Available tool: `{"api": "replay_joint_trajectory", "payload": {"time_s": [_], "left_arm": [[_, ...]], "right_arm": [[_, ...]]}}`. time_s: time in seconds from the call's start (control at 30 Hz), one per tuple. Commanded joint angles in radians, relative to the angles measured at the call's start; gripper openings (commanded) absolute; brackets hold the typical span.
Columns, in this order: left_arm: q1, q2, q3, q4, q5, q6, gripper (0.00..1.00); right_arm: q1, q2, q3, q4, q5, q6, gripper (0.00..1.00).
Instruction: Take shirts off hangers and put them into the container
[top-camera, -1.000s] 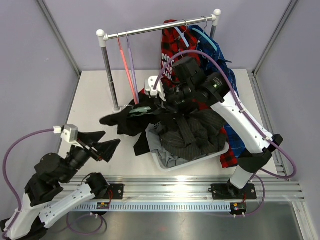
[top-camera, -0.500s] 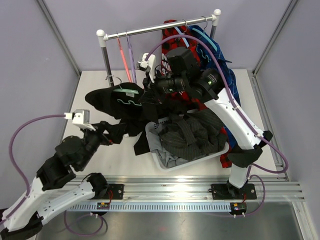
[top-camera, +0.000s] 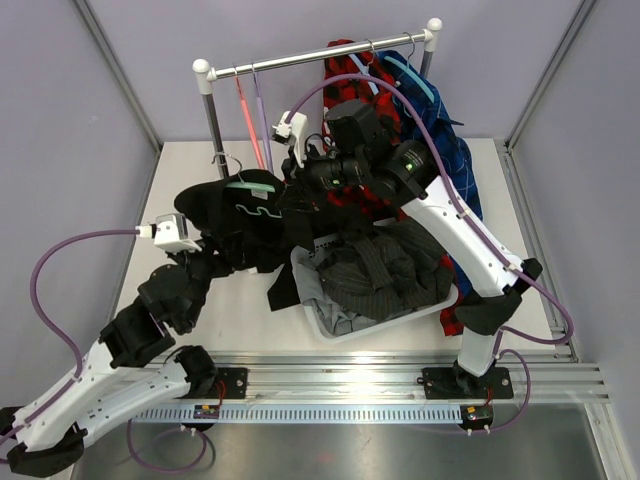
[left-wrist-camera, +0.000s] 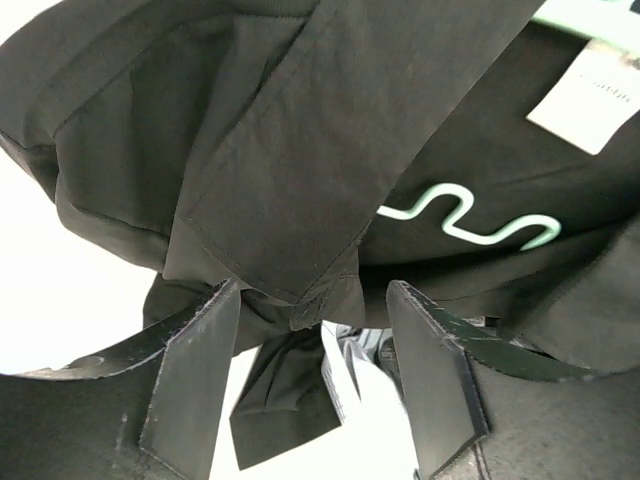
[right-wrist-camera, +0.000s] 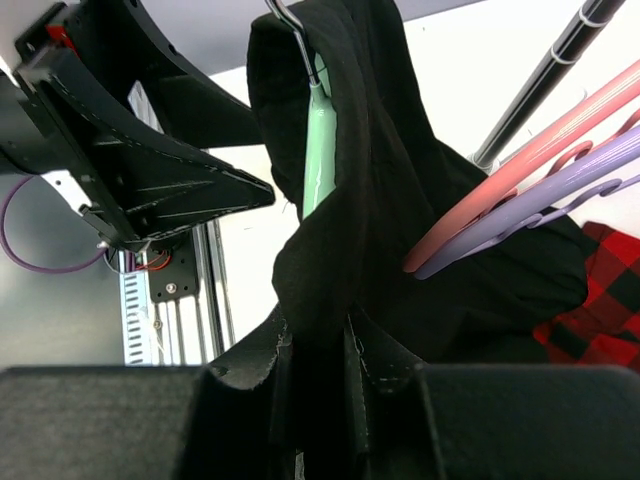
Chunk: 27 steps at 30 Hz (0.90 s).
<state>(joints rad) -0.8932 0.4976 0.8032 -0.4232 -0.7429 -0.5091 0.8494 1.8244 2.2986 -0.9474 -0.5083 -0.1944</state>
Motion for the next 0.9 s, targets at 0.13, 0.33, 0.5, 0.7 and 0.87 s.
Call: {"api": "replay_joint_trajectory", "payload": {"time_s": [0.13,0.33,0.5,0.7,0.87], "left_arm": [[-0.003,0.022,-0.039,0.170,-0.055,0.009,0.66],[0.039,0.038,-0.076,0.276,-0.001,0.050,0.57],[0.126,0.024,-0.072,0.244,0.060,0.064,0.15],[0.241,-0.031,-0.053,0.158,0.071,0.223,0.00],[0.264,-0.073,0.074,0.008,0.021,0.303,0.00]], "right_arm": [[0.011,-0.076,0.021,0.096,-0.021,0.016,0.00],[0.011,-0.097,-0.022,0.095,-0.079,-0.017,0.00],[0.010,-0.142,-0.073,0.095,-0.061,-0.060,0.00],[0.008,-0.214,-0.160,0.067,-0.010,-0.200,0.00],[-0.003,-0.254,-0.298,0.061,0.128,-0.388,0.00]]}}
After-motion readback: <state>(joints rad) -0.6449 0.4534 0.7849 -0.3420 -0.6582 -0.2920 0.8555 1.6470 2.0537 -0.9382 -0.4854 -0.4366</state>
